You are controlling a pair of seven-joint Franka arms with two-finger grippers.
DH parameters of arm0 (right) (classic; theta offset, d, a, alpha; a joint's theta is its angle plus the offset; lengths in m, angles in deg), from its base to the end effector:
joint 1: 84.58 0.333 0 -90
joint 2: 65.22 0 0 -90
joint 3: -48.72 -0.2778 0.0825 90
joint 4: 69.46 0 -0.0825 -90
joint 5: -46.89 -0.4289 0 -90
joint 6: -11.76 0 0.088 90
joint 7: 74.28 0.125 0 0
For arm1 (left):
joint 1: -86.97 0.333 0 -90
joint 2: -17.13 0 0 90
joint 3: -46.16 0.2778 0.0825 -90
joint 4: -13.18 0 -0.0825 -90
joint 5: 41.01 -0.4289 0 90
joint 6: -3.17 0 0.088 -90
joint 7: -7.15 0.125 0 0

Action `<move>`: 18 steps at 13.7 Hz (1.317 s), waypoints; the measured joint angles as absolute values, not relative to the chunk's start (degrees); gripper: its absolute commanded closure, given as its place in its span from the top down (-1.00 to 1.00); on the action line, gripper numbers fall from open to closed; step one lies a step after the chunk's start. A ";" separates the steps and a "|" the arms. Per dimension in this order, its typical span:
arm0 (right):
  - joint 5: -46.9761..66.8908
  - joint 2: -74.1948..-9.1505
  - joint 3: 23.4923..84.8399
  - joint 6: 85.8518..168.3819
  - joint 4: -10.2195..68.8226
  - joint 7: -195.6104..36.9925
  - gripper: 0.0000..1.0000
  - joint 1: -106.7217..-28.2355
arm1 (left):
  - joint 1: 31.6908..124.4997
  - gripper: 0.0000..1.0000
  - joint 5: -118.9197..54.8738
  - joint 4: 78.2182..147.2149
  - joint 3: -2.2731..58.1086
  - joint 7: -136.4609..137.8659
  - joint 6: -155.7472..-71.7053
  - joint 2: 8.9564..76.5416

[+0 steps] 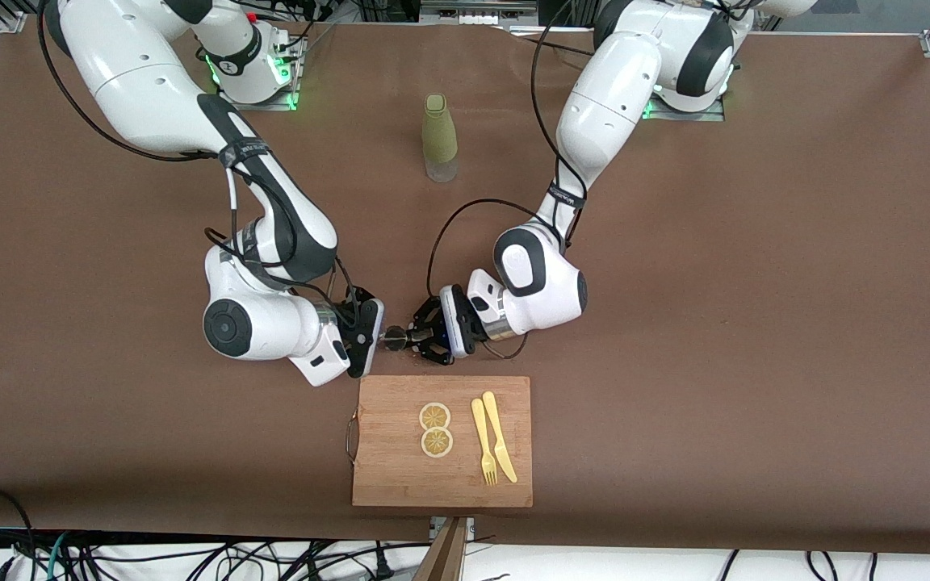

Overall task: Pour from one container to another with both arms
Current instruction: 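Tilt the glass cup with the right gripper, pouring into the jigger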

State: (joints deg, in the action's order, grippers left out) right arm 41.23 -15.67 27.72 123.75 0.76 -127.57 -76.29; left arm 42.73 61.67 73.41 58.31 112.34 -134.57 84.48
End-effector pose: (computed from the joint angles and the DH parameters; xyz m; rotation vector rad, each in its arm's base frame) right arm 0.6806 0.3267 0.2066 -2.2052 -1.6610 0.0074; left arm 0.6389 -0.4877 0.0861 1.7919 -1.2463 0.9478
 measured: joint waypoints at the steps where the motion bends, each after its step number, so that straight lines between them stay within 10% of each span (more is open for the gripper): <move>1: 41.44 -15.67 27.72 123.70 0.54 -127.40 -0.21 -76.21 | 42.74 -1.00 61.67 73.41 58.31 112.34 -134.50 84.48; 18: 45.39 -15.67 27.73 123.57 -0.49 -126.75 -0.21 -74.62 | 42.75 -1.00 61.67 73.40 58.31 112.34 -134.32 84.48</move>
State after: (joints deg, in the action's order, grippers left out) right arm 45.39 -15.67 27.73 123.57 -0.49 -126.75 -74.62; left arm 42.75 61.67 73.40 58.31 112.34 -134.32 84.48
